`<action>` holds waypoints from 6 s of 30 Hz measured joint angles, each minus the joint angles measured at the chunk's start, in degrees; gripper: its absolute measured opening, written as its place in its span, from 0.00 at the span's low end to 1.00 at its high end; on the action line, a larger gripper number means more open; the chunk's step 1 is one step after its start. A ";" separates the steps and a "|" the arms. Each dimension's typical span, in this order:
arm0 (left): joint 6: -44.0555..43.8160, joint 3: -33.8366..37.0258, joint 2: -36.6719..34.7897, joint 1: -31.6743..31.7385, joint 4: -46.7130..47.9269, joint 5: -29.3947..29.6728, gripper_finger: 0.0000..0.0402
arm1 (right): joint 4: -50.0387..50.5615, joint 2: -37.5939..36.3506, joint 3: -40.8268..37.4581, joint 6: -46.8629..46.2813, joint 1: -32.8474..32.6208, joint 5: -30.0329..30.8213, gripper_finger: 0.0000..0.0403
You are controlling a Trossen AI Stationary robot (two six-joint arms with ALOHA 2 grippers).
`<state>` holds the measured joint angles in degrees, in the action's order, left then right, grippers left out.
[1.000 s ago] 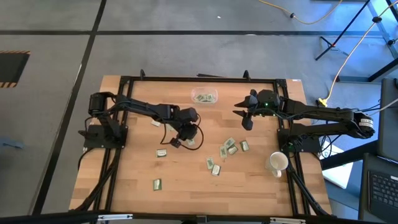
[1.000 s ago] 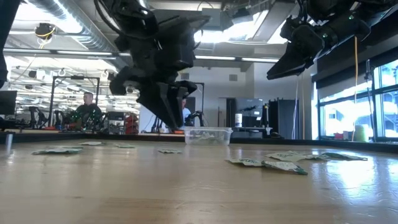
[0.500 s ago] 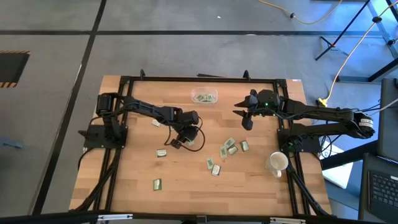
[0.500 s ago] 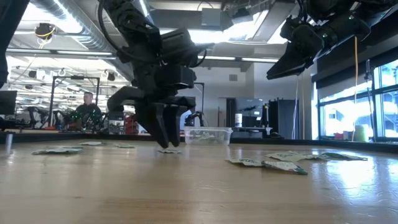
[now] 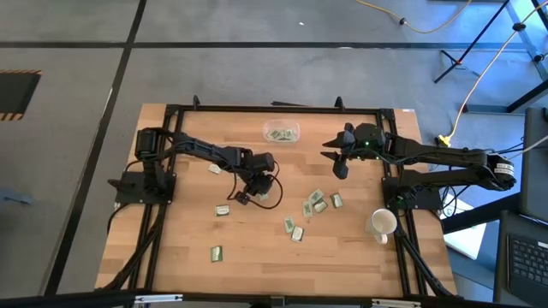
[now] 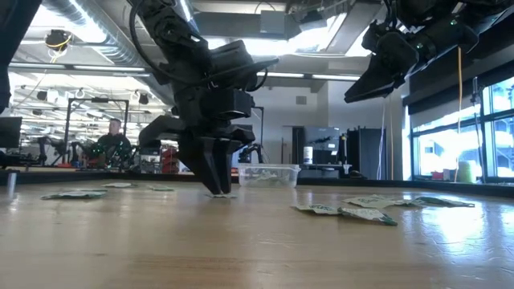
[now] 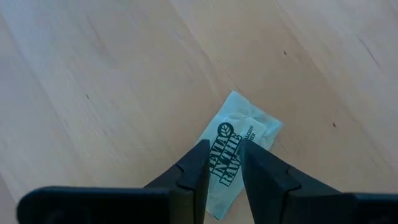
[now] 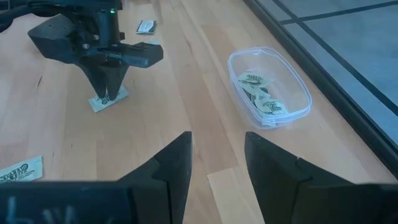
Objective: Pick and place items into bin
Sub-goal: Put the white stevia packet into the transparent bin, then put the green stevia packet into the transparent bin
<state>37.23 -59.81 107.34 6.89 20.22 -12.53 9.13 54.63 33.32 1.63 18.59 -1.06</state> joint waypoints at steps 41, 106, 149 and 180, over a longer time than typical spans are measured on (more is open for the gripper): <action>-1.03 -4.78 -1.55 1.93 8.76 2.28 0.03 | 0.17 0.00 0.00 0.09 -0.01 0.00 0.38; -3.30 -13.74 -11.67 23.04 18.95 3.32 0.24 | 3.06 0.00 0.00 0.06 0.10 -0.01 0.38; -32.06 24.46 -27.27 18.91 17.46 16.15 0.23 | 1.78 0.00 0.00 -0.05 0.11 0.00 0.38; -30.19 7.09 -26.71 19.14 4.95 16.73 0.04 | 1.84 0.00 0.00 0.31 0.10 -0.01 0.38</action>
<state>7.05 -52.72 80.63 26.03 25.17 4.19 10.96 54.63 33.32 1.94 18.69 -1.07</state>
